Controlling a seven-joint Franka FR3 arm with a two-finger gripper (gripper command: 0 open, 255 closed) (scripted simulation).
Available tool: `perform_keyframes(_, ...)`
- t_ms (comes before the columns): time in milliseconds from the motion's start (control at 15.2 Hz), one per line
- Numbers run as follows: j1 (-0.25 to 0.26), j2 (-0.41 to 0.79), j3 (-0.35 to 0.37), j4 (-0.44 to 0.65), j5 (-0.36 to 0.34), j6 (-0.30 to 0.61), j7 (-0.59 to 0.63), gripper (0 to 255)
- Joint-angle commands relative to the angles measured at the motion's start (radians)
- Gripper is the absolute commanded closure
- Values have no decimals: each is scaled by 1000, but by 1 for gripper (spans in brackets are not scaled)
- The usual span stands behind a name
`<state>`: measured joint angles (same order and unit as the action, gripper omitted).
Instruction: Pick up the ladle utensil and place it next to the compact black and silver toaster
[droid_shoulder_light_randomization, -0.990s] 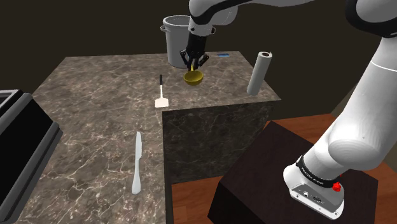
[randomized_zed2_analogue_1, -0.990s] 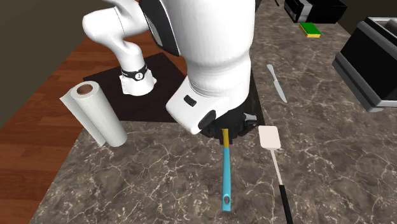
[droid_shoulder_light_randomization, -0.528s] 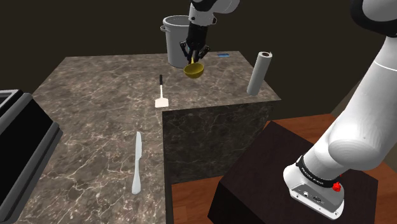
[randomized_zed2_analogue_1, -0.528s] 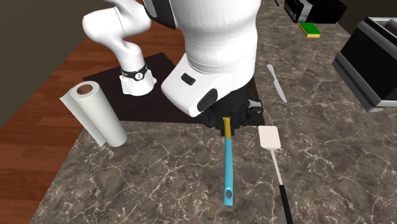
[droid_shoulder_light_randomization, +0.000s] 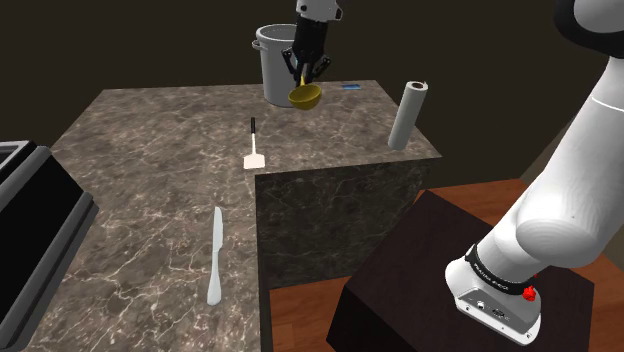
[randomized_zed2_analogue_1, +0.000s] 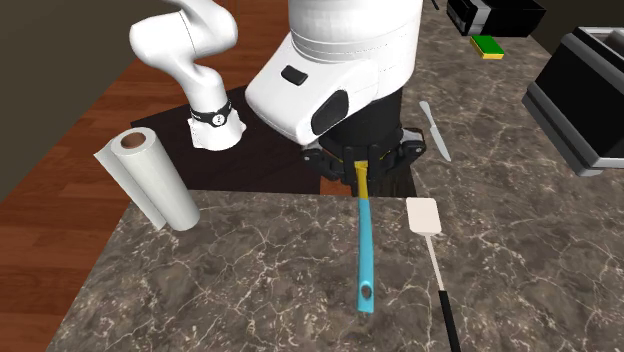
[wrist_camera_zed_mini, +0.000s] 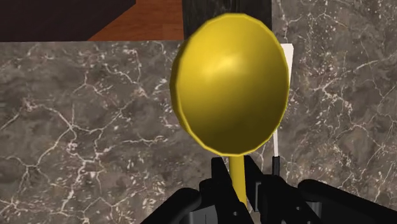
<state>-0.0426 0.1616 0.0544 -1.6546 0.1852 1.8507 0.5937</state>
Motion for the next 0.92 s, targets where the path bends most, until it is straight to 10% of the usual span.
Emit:
perform_keyframes(0, -1, -3, -1, 24, -1, -27, 4, 255)
perform_keyframes(858, -3, 17, -1, 225, -7, -206, 34, 255)
